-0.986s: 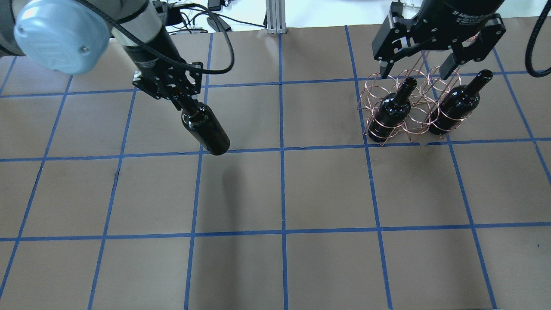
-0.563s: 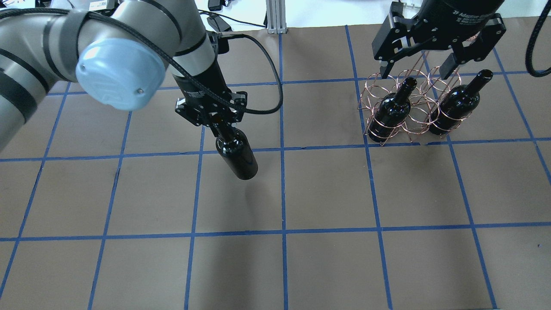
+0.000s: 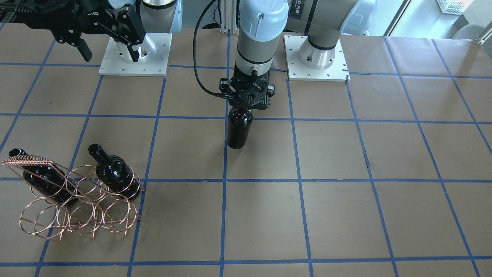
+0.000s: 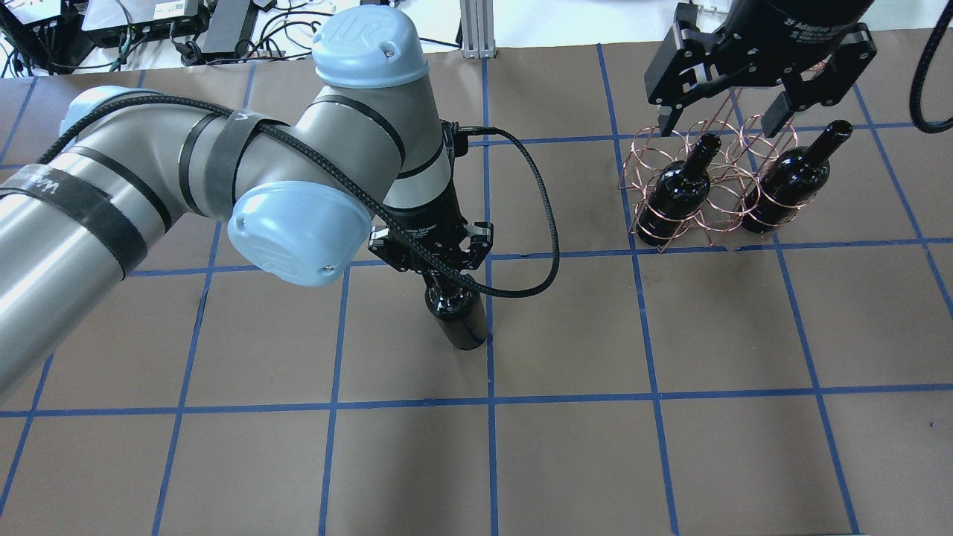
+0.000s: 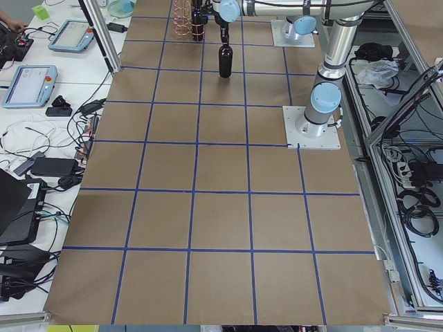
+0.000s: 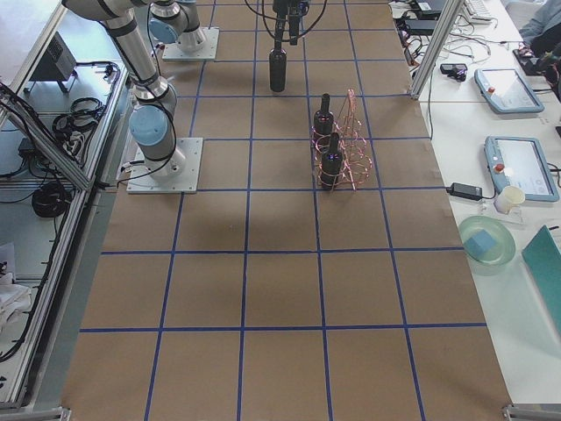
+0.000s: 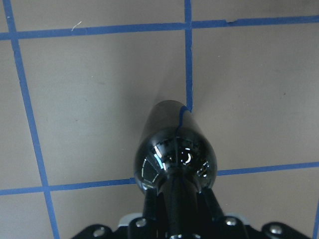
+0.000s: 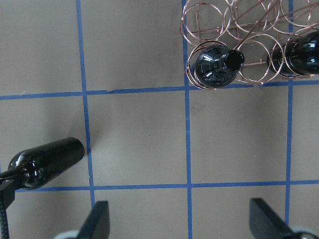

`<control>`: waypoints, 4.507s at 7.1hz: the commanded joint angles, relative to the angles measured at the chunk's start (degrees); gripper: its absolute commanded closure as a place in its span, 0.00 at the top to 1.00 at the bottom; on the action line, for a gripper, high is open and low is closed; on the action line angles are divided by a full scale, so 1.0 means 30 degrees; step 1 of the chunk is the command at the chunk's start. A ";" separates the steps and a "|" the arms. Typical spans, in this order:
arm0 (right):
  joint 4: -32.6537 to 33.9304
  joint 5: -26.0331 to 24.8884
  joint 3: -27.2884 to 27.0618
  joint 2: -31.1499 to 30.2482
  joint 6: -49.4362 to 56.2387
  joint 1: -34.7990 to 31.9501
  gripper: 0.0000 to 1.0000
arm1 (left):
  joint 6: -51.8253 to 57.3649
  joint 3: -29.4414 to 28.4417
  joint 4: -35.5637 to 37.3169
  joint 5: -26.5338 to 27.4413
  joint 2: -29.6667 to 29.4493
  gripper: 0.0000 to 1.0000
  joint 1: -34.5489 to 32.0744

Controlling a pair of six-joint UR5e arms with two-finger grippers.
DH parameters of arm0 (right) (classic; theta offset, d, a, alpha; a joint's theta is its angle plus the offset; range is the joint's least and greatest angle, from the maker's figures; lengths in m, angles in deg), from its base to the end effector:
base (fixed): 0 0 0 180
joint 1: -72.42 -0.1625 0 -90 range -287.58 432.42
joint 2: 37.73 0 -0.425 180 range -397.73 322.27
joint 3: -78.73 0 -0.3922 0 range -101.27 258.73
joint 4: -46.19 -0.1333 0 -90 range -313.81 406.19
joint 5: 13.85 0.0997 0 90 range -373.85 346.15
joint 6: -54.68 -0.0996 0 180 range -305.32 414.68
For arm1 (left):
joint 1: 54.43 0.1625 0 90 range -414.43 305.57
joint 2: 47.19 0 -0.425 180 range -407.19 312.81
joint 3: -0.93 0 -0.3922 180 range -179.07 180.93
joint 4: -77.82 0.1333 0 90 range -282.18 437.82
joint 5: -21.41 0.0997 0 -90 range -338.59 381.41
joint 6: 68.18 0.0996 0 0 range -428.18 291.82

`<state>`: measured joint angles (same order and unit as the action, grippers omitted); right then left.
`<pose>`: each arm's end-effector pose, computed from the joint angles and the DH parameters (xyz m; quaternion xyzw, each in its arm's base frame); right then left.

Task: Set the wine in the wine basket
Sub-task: 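Lower the upright bottle onto the table with the left gripper, then open the left gripper and raise it away from the bottle, then move the right gripper over the standing bottle while the left arm retreats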

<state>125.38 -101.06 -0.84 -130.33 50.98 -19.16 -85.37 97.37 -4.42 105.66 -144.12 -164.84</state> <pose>0.1510 -0.4623 0.5799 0.0180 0.9994 -0.0182 0.0252 -0.3165 -0.4396 0.3853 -0.0256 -0.9972 -0.0624 0.0317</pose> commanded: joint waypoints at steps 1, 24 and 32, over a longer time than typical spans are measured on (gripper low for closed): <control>0.0000 0.0039 0.0011 0.0018 0.0001 -0.0001 0.99 | 0.0077 0.0107 -0.0473 0.0069 0.0345 0.00 -0.0139; 0.0175 0.0186 0.0070 0.0163 -0.1221 -0.0263 1.00 | 0.4655 -0.5575 -0.3759 0.1760 0.0639 1.00 0.7105; 0.5039 0.0742 -0.2006 0.5350 -0.9343 -0.8642 0.97 | 1.0917 -0.5371 -0.4168 0.2120 0.1137 1.00 1.3895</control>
<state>139.37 -99.07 -5.17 -115.24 23.96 -44.08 -52.97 81.16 -16.92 112.08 -140.76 -122.90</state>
